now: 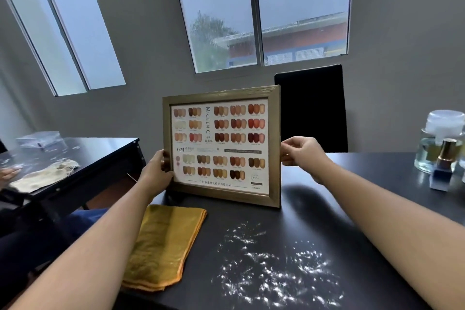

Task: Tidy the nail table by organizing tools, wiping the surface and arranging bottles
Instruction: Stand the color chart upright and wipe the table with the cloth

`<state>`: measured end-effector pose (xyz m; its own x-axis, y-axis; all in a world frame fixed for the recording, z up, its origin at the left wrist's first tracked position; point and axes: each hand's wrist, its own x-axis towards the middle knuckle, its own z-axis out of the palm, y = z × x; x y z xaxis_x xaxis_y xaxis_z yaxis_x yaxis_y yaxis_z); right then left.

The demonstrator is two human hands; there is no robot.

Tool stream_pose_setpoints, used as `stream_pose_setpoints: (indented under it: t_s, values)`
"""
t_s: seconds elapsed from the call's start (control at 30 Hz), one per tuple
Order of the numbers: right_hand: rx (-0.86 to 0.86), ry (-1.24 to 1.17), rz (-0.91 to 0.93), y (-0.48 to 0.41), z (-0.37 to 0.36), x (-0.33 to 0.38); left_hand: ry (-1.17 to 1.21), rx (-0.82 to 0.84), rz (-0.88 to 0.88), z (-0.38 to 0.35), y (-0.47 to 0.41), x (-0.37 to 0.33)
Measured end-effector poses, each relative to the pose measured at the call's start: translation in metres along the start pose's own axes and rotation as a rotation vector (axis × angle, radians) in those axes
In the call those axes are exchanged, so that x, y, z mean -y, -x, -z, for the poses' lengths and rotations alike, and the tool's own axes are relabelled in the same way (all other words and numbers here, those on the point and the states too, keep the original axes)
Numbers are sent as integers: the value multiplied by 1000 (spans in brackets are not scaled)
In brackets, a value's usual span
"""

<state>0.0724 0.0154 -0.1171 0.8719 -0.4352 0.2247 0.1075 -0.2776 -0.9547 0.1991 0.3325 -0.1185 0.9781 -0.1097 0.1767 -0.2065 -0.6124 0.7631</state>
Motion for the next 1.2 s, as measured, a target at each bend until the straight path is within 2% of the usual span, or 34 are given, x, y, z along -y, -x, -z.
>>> stream_pose_setpoints:
  t_s: [0.13,0.27,0.37,0.63,0.87,1.2]
  values:
    - [26,-81,81,37,15,20,9,-7,3,1,11,1]
    - [146,51,125,63,18,26,6,-13,7,3,20,0]
    - [138,151,131,70,15,24,11,-13,13,4,24,-1]
    - [120,167,111,69,15,23,18,-14,4,12,32,4]
    - [166,65,34,73,9,17,124,5,2,17,32,12]
    - [170,48,6,69,5,12,106,-6,-19,16,30,19]
